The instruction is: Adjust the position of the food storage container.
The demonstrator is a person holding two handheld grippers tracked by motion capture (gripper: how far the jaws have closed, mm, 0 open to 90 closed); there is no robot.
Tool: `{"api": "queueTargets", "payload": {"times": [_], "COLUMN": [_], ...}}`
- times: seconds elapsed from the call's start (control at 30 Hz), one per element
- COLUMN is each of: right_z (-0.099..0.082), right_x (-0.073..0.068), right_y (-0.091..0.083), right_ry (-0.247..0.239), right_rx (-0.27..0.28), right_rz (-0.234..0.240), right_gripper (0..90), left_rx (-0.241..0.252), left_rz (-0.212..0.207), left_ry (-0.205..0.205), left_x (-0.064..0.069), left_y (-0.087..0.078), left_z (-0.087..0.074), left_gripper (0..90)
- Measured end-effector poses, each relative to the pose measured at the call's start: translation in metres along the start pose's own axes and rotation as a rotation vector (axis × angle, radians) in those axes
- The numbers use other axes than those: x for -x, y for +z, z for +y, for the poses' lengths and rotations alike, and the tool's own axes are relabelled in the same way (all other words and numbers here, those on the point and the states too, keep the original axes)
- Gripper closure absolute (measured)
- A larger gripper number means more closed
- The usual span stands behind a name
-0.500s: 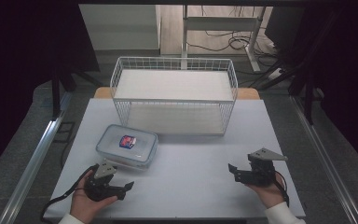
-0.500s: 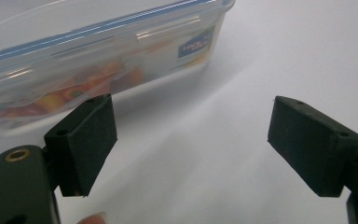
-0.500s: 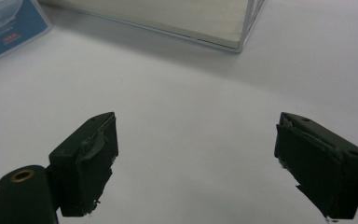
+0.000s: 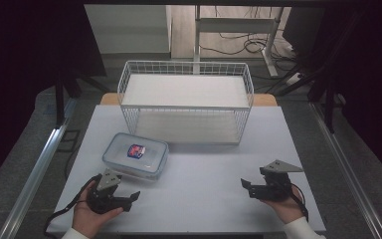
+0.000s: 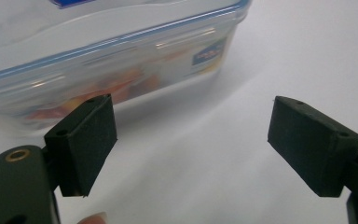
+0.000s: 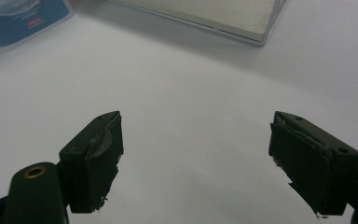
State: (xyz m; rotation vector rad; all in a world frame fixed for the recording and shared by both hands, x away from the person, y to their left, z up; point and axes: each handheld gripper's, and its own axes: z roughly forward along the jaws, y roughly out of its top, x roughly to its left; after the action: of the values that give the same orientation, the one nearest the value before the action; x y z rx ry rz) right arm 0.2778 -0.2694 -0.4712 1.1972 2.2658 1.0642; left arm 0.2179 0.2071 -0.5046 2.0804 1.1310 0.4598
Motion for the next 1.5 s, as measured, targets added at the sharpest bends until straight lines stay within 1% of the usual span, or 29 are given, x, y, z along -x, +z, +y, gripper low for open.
{"api": "queueTargets", "payload": {"times": [0.03, 0.1, 0.13, 0.17, 0.2, 0.23, 0.3, 0.37, 0.43, 0.47, 0.53, 0.57, 0.6, 0.63, 0.67, 0.7, 0.73, 0.77, 0.87, 0.93, 1.03, 1.07, 1.13, 1.2, 1.3, 1.33, 1.37, 1.4, 1.5], "right_z": [0.000, -0.001, -0.001, -0.002, -0.002, -0.002, -0.002, -0.002, -0.001, 0.000, 0.001, 0.002, 0.003, 0.003, 0.003, 0.003, 0.003, 0.002, 0.001, 0.001, 0.001, 0.000, 0.000, -0.001, -0.001, -0.001, -0.001, -0.001, -0.001], "right_x": [0.000, 0.000, 0.000, 0.001, 0.001, 0.001, 0.001, 0.000, -0.001, -0.002, -0.004, -0.005, -0.005, -0.005, -0.006, -0.005, -0.005, -0.005, -0.004, -0.004, -0.005, -0.006, -0.006, -0.007, -0.007, -0.007, -0.007, -0.007, -0.009], "right_y": [0.000, 0.001, 0.001, 0.001, 0.000, 0.000, -0.001, -0.002, -0.004, -0.004, -0.005, -0.006, -0.006, -0.006, -0.007, -0.007, -0.007, -0.006, -0.004, -0.003, -0.003, -0.003, -0.003, -0.003, -0.002, -0.002, -0.002, -0.002, -0.002], "right_ry": [-0.008, -0.005, -0.005, -0.002, -0.001, -0.001, -0.008, -0.013, -0.014, -0.020, -0.029, -0.030, -0.030, -0.030, -0.025, -0.023, -0.023, -0.025, -0.022, -0.013, -0.013, -0.017, -0.025, -0.028, -0.024, -0.024, -0.027, -0.029, -0.033], "right_rx": [-0.002, -0.006, -0.006, -0.006, -0.005, -0.003, 0.000, 0.003, 0.005, 0.006, 0.013, 0.016, 0.016, 0.016, 0.018, 0.017, 0.017, 0.011, 0.003, -0.002, -0.005, -0.005, -0.009, -0.011, -0.012, -0.013, -0.014, -0.016, -0.022], "right_rz": [0.003, 0.010, 0.010, 0.017, 0.017, 0.019, 0.019, 0.022, 0.029, 0.032, 0.039, 0.043, 0.045, 0.045, 0.046, 0.047, 0.047, 0.050, 0.051, 0.049, 0.045, 0.043, 0.043, 0.043, 0.040, 0.040, 0.039, 0.037, 0.034], "right_gripper": [18.1, 18.3, 18.3, 18.6, 18.7, 18.8, 19.0, 19.1, 19.1, 19.1, 19.1, 19.1, 19.1, 19.1, 19.1, 19.1, 19.1, 19.2, 19.2, 19.2, 19.2, 19.1, 19.1, 19.2, 19.2, 19.2, 19.1, 19.1, 19.1], "left_rx": [0.002, 0.003, 0.003, 0.012, 0.012, 0.027, 0.034, 0.036, 0.039, 0.037, 0.037, 0.044, 0.056, 0.056, 0.070, 0.073, 0.073, 0.072, 0.062, 0.065, 0.063, 0.059, 0.046, 0.027, 0.002, 0.002, -0.006, -0.007, -0.014], "left_rz": [0.000, -0.007, -0.007, -0.026, -0.026, -0.026, -0.019, -0.007, -0.009, -0.006, 0.025, 0.031, 0.026, 0.026, 0.027, 0.029, 0.029, 0.037, 0.065, 0.060, 0.068, 0.075, 0.087, 0.091, 0.082, 0.082, 0.087, 0.081, 0.066], "left_ry": [-0.002, -0.018, -0.018, -0.043, -0.043, -0.057, -0.078, -0.085, -0.097, -0.094, -0.066, -0.056, -0.061, -0.061, -0.066, -0.069, -0.069, -0.076, -0.095, -0.120, -0.146, -0.161, -0.176, -0.188, -0.197, -0.197, -0.207, -0.214, -0.223], "left_x": [0.000, -0.001, -0.001, -0.003, -0.003, -0.005, -0.007, -0.008, -0.009, -0.010, -0.009, -0.010, -0.011, -0.011, -0.015, -0.018, -0.018, -0.028, -0.048, -0.062, -0.081, -0.086, -0.098, -0.108, -0.119, -0.119, -0.125, -0.128, -0.137], "left_y": [0.000, 0.001, 0.001, -0.001, -0.001, -0.006, -0.009, -0.012, -0.016, -0.017, -0.022, -0.025, -0.028, -0.028, -0.034, -0.036, -0.036, -0.038, -0.040, -0.041, -0.039, -0.037, -0.033, -0.029, -0.021, -0.021, -0.017, -0.015, -0.009], "left_z": [0.000, 0.003, 0.003, 0.006, 0.006, 0.009, 0.010, 0.011, 0.012, 0.013, 0.019, 0.022, 0.026, 0.026, 0.033, 0.035, 0.035, 0.039, 0.040, 0.041, 0.041, 0.041, 0.042, 0.043, 0.046, 0.046, 0.048, 0.049, 0.050], "left_gripper": [15.4, 15.5, 15.9, 17.5, 17.9, 18.1, 18.3, 18.3, 18.6, 18.6, 18.7, 18.8, 19.0, 19.1, 19.5, 19.7, 19.8, 19.9, 20.5, 21.4, 24.1, 24.7, 25.5, 27.5, 31.9, 34.9, 41.9, 49.4, 63.3]}}
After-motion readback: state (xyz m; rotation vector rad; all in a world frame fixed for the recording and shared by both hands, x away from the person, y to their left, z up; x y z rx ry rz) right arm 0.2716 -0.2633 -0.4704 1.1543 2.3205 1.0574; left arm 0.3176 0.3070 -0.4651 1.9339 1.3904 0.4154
